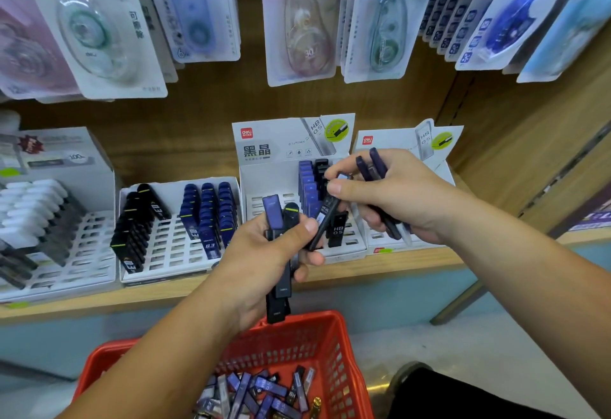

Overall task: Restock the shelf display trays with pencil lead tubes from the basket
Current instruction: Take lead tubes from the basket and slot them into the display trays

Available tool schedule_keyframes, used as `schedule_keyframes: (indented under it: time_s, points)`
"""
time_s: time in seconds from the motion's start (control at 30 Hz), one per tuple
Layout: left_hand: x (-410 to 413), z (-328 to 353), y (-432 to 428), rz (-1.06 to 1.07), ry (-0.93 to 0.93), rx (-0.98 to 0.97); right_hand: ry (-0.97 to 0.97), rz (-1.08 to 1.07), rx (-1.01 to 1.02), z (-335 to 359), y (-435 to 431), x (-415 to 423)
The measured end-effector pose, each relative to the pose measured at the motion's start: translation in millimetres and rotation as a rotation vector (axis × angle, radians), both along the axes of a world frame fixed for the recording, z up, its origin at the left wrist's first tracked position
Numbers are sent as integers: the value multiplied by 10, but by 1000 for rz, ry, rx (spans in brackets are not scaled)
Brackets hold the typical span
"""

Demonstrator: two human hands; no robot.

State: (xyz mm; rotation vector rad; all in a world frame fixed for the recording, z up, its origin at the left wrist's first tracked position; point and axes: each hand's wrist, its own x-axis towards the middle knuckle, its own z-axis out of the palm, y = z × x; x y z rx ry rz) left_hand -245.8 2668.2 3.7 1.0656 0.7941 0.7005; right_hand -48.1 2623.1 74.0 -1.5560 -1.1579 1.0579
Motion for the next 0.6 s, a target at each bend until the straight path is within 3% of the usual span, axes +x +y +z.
schedule_keyframes:
  time_s: [0.1,0.23,0.43,0.6]
  points:
    - [15,3,3,25,-8,-30,42,54,20,9,-46,27]
    - [12,22,7,77,-4,-75,-62,-83,58,-31,16,-26]
    - [-112,54,40,123,34,62,-9,-119,56,-48,134,-174]
    - [-240,112,110,182,73,54,-105,-127,107,-8,300,-280]
